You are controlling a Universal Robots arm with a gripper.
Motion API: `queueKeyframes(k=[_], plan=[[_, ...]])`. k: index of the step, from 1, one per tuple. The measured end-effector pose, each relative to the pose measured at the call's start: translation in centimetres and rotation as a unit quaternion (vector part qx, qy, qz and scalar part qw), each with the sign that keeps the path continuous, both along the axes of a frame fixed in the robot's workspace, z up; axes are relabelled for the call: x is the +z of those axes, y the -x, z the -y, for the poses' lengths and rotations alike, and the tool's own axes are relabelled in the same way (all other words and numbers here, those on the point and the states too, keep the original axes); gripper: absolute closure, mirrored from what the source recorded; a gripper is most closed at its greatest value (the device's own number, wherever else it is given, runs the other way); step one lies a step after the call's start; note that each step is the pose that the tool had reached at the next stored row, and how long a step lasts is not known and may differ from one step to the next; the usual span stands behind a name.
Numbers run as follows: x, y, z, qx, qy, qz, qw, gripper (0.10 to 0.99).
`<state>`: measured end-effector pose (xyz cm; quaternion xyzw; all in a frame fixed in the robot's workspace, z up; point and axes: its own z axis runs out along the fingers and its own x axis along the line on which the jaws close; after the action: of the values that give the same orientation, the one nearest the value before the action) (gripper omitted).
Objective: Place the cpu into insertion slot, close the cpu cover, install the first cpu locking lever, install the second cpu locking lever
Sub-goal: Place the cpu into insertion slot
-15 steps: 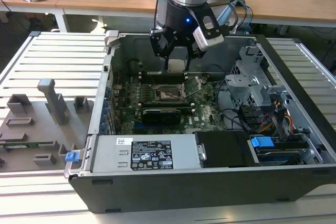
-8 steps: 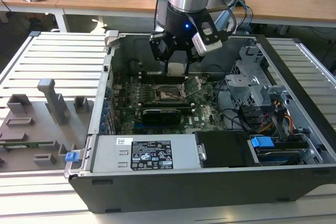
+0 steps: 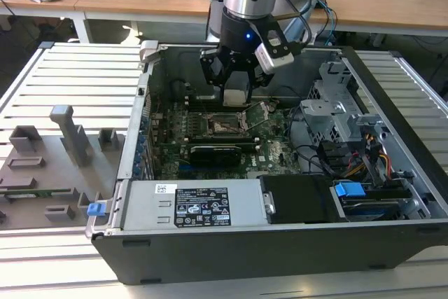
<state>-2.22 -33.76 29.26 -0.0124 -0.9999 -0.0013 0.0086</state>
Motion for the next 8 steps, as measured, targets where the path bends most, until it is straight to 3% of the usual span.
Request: queueKeyframes(k=[3,8], plan=[[-0.64,0.0,-0.57,0.003,0.0002,0.0001,1.0,0.541],[-2.34,-0.05,-2.01,0.008,0.002,0.0001,1.0,0.541]])
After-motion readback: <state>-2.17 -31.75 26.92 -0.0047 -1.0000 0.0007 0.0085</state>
